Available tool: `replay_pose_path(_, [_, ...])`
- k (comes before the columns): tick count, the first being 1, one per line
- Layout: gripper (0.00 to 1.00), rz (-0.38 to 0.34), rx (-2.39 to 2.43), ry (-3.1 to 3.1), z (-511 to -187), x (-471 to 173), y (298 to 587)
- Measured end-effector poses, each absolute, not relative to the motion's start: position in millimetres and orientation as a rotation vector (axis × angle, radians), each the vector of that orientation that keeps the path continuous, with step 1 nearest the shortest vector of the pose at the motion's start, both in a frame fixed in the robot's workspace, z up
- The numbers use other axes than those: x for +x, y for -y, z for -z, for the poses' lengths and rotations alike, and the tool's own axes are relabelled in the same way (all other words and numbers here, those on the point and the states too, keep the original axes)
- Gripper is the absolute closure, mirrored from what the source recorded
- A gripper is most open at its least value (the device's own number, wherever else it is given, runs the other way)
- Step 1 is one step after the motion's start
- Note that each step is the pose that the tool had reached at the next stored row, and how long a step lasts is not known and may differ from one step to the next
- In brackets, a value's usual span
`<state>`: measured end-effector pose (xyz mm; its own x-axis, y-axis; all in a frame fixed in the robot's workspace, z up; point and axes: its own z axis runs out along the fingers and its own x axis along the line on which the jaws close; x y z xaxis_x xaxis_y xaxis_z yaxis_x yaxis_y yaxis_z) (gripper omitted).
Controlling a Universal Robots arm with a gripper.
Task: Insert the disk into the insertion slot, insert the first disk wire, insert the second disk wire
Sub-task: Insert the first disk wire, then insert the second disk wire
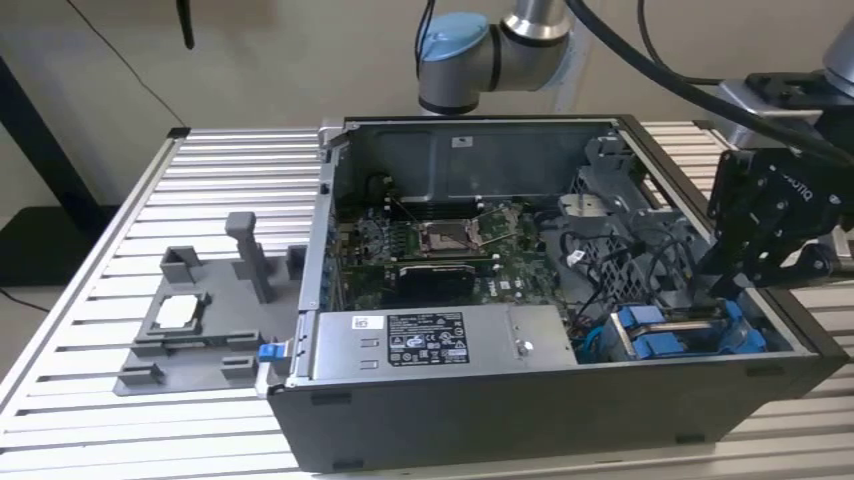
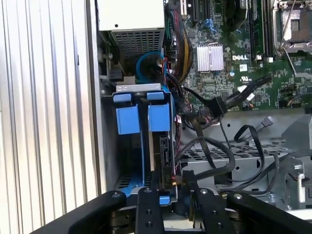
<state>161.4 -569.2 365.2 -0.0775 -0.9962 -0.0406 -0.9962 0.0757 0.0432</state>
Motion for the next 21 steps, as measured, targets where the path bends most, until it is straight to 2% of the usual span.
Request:
replay_pose_path(12, [0.67,-0.052,-2.116,-2.283,-375.9,137.7,565.8])
replay_pose_path(21, [0.67,-0.051,-2.115,-2.283,-376.2,136.8,565.4])
